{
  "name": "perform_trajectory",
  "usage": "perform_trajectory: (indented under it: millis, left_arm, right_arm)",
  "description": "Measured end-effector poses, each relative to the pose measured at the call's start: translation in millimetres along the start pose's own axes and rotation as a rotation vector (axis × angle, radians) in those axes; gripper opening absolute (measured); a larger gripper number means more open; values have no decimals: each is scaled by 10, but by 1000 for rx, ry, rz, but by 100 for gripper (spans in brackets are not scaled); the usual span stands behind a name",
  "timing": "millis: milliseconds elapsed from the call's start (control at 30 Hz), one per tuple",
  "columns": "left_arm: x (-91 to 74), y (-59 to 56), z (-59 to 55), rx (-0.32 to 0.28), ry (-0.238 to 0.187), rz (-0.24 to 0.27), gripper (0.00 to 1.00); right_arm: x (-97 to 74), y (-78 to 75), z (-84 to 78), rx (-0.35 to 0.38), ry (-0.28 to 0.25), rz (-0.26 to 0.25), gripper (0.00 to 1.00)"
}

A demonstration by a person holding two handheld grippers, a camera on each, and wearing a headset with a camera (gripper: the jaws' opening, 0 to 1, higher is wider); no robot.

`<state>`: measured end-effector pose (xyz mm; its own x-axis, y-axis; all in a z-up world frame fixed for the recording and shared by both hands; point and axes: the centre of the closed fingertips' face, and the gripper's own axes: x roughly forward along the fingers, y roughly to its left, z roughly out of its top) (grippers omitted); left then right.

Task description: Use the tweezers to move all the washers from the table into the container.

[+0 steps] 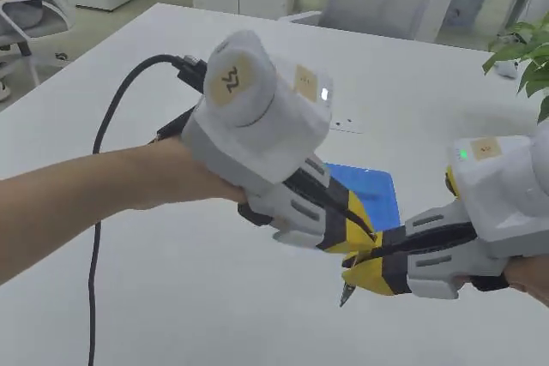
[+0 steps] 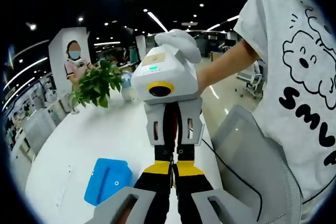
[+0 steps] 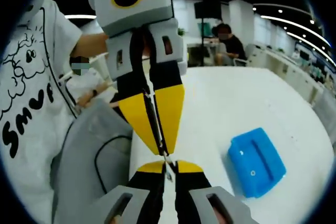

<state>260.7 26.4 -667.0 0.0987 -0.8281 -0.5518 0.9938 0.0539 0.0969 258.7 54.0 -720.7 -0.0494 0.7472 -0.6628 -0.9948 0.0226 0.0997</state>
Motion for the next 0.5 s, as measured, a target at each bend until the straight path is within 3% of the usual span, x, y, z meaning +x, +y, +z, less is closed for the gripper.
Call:
perform_trajectory:
  millis: [133, 233, 367, 433, 500]
  left_arm:
    - [68, 86, -162, 6, 24, 31, 0]
    - [148, 142, -353, 12, 83, 52, 0]
    - [257, 237, -606, 69, 156, 104, 0]
    - [337, 269, -773, 70, 200, 120, 0]
    - [418, 301, -876, 64, 204, 120, 0]
  right_arm:
    - [25, -146, -166, -31, 70, -33, 3]
    - [78, -228, -276, -43, 115, -41, 3]
    - [250, -413, -457, -10, 137, -60, 4]
    - [335, -494, -562, 20, 159, -74, 4]
    - [429, -543, -654, 55, 170, -82, 4]
